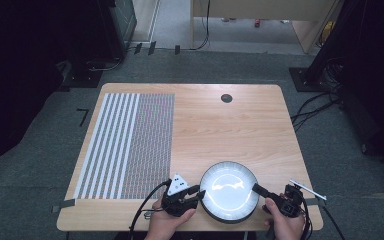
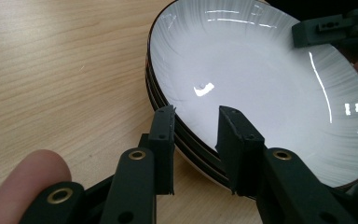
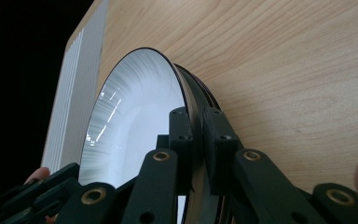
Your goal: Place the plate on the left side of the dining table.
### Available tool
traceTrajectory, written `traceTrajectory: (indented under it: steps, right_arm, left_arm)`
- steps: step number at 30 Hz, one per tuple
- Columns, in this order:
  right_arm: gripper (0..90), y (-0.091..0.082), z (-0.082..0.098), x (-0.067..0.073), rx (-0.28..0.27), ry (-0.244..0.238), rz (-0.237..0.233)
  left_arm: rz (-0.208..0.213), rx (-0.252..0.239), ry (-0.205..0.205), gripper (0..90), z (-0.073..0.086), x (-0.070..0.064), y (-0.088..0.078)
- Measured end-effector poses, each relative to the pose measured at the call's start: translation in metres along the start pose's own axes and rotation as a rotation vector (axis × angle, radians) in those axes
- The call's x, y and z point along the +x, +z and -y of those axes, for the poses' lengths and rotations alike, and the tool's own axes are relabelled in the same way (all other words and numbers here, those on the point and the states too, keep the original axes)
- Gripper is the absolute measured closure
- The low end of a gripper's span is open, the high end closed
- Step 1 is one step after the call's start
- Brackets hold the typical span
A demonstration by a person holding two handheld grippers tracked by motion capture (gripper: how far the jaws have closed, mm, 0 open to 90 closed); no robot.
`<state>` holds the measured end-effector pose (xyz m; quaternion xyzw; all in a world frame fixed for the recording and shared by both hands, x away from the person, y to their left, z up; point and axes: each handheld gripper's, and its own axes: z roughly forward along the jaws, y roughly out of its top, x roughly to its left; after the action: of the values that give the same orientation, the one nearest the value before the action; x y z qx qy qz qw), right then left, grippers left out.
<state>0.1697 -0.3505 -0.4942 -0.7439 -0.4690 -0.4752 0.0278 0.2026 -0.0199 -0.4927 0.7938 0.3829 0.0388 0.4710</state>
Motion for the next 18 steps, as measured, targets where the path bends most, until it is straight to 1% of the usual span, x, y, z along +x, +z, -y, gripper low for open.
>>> traceTrajectory:
  steps: [3, 7, 9, 10, 13, 14, 15, 16, 17, 18]
  right_arm:
    - [83.3, 0.000, 0.000, -0.001, 0.001, 0.013, -0.020]
    - [83.2, 0.000, -0.001, -0.003, 0.007, 0.029, -0.065]
    - [83.2, 0.000, 0.000, -0.002, 0.006, 0.023, -0.080]
    - [83.2, 0.000, 0.000, -0.002, 0.006, 0.023, -0.080]
    - [83.2, -0.002, 0.001, 0.003, -0.002, 0.000, -0.106]
    - [83.2, -0.003, 0.001, 0.005, -0.005, -0.005, -0.112]
    - [83.1, -0.003, 0.001, 0.007, -0.006, -0.011, -0.119]
    - [83.1, -0.003, 0.001, 0.007, -0.006, -0.011, -0.119]
    - [83.0, -0.003, 0.002, 0.012, -0.010, -0.022, -0.129]
    - [82.9, -0.003, 0.002, 0.015, -0.010, -0.025, -0.134]
  left_arm:
    - [0.013, -0.010, -0.017, 64.7, -0.002, 0.002, -0.002]
    - [0.048, -0.026, -0.056, 61.7, -0.004, 0.005, -0.005]
    - [0.061, -0.028, -0.067, 60.9, -0.005, 0.006, -0.007]
    - [0.061, -0.028, -0.067, 61.0, -0.005, 0.006, -0.007]
    - [0.094, -0.039, -0.106, 61.3, -0.008, 0.010, -0.011]
    - [0.094, -0.039, -0.106, 61.8, -0.008, 0.010, -0.011]
    - [0.104, -0.046, -0.125, 62.6, -0.010, 0.014, -0.014]
    - [0.104, -0.046, -0.125, 63.3, -0.010, 0.014, -0.014]
    - [0.109, -0.056, -0.141, 63.9, -0.012, 0.018, -0.018]
    - [0.107, -0.062, -0.148, 64.5, -0.012, 0.020, -0.020]
